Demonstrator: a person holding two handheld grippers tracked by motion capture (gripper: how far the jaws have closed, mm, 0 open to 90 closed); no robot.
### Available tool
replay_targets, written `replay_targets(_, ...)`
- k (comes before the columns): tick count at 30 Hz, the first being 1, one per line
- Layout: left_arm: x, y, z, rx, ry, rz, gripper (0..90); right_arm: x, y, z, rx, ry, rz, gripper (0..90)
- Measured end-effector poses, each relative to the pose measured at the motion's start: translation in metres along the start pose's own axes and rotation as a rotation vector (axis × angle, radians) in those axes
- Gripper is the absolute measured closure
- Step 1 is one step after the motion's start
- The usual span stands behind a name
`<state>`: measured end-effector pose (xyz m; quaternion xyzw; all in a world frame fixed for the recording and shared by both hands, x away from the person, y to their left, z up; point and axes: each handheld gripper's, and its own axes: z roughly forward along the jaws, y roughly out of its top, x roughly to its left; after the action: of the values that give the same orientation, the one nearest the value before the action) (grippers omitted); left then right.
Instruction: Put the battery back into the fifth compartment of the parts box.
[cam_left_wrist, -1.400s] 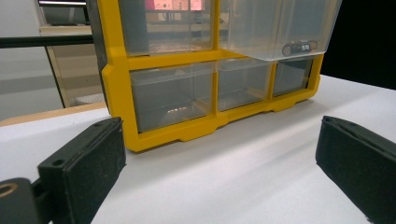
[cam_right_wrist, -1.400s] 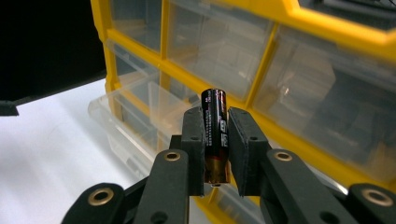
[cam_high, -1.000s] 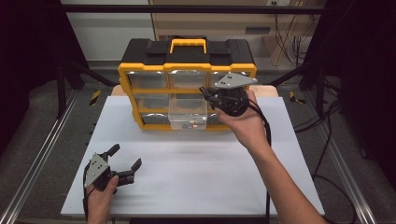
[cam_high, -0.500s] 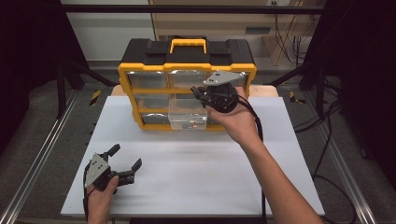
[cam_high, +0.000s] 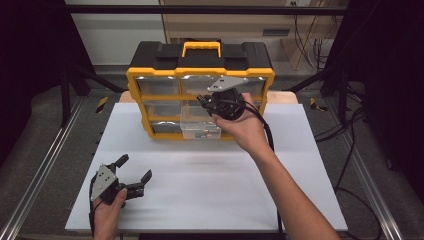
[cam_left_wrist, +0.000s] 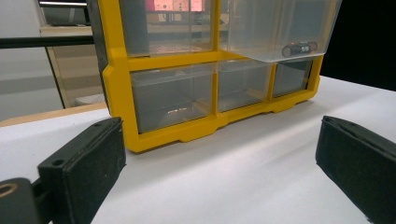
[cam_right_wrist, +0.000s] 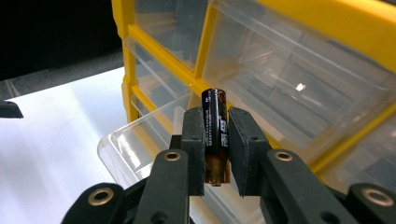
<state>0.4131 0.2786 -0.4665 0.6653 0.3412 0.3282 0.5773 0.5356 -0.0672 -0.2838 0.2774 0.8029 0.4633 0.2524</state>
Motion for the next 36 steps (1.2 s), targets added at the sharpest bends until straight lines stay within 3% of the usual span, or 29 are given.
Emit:
replay_targets(9, 0.001, 0.0, 0.0, -0.001, 0.002, -0.001, 1.6, 0.006, 0.001, 0.013, 0.01, 0.024, 0.016, 75.0)
replay_targets(10, 0.001, 0.0, 0.0, -0.001, 0.002, -0.001, 1.6, 0.008, 0.001, 0.015, 0.017, 0.034, 0.022, 68.7)
replay_targets(20, 0.0, 0.0, 0.0, 0.0, 0.0, -0.001, 1.6, 0.009, 0.002, 0.012, 0.023, 0.015, 0.045, 46.5)
replay_targets(27, 0.0, 0.0, 0.0, 0.002, 0.0, 0.0, 1.6, 0.007, 0.002, 0.011, 0.039, 0.028, 0.122, 23.2)
replay_targets(36, 0.0, 0.0, 0.001, 0.005, -0.001, 0.001, 1.6, 0.003, 0.002, 0.005, 0.019, 0.002, 0.159, 13.1)
